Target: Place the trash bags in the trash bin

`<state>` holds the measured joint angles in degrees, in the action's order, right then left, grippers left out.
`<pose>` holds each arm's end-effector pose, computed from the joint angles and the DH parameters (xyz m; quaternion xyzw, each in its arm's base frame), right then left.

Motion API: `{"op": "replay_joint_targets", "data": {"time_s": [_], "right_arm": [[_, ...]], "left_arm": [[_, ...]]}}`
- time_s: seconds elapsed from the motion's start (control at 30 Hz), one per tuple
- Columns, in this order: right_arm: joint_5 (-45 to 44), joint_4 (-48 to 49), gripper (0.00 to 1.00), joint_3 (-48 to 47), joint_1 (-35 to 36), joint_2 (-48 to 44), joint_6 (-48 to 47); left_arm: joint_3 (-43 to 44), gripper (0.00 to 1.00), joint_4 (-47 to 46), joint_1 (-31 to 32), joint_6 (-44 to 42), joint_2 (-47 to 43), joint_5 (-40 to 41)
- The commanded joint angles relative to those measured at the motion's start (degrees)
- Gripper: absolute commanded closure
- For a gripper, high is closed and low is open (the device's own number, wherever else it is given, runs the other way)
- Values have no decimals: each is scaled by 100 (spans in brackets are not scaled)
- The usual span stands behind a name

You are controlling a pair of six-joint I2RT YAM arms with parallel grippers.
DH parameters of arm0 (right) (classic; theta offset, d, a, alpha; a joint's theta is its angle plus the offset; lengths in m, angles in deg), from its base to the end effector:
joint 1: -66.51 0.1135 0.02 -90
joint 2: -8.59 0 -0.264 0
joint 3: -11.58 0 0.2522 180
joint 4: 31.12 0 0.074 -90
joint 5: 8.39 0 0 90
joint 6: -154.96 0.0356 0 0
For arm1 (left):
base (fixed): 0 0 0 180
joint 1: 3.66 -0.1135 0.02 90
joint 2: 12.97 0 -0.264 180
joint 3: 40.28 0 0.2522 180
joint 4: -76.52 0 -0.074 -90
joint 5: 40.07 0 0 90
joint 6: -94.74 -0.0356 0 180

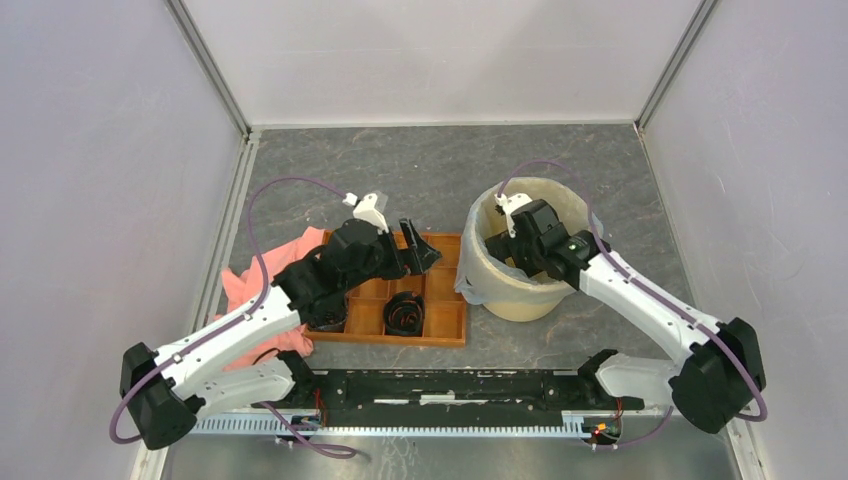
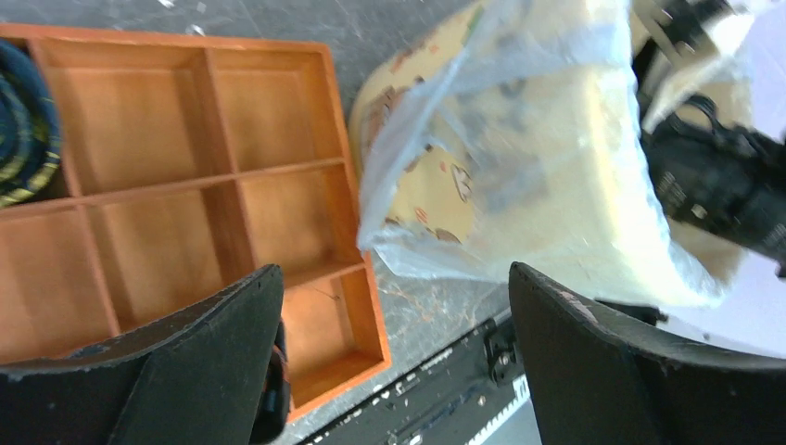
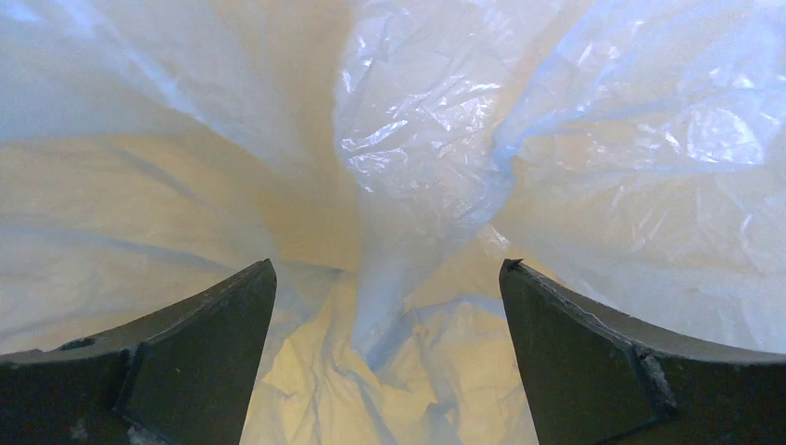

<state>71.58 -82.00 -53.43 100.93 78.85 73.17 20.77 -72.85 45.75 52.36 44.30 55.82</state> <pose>0.2038 0.1321 0.2484 -0.1913 0.9339 0.0276 0.3007 0.1502 -0.1696 0.3028 -0.0136 0.8511 -0.3627 0.3792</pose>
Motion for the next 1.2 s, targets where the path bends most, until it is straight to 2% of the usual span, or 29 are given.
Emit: {"op": "replay_joint_targets", "data": {"time_s": [0.0, 0.13, 0.4, 0.57, 0.8, 0.97, 1.17], "right_arm": [[104, 66, 2, -40, 26, -179, -1], [48, 475, 2, 348, 29, 167, -111], [-65, 934, 2, 769, 26, 842, -81], [-372, 788, 2, 1249, 16, 428, 66], [-1558, -574, 2, 1171, -51, 127, 808], [-1474, -850, 2, 1431, -486, -497, 1339], [-1376, -912, 2, 1586, -1706, -812, 1717]], "left_arm": [[72, 3, -105, -457, -312, 73, -106], [85, 3, -247, -729, -267, 401, -545], [66, 4, -504, -740, -144, 756, -862], [34, 4, -624, -740, -109, 753, -970], [-171, 4, -947, -740, -8, 699, -1371], [-364, 4, -934, -740, -36, 367, -1491], [-517, 3, -706, -740, -101, -101, -1601]]}}
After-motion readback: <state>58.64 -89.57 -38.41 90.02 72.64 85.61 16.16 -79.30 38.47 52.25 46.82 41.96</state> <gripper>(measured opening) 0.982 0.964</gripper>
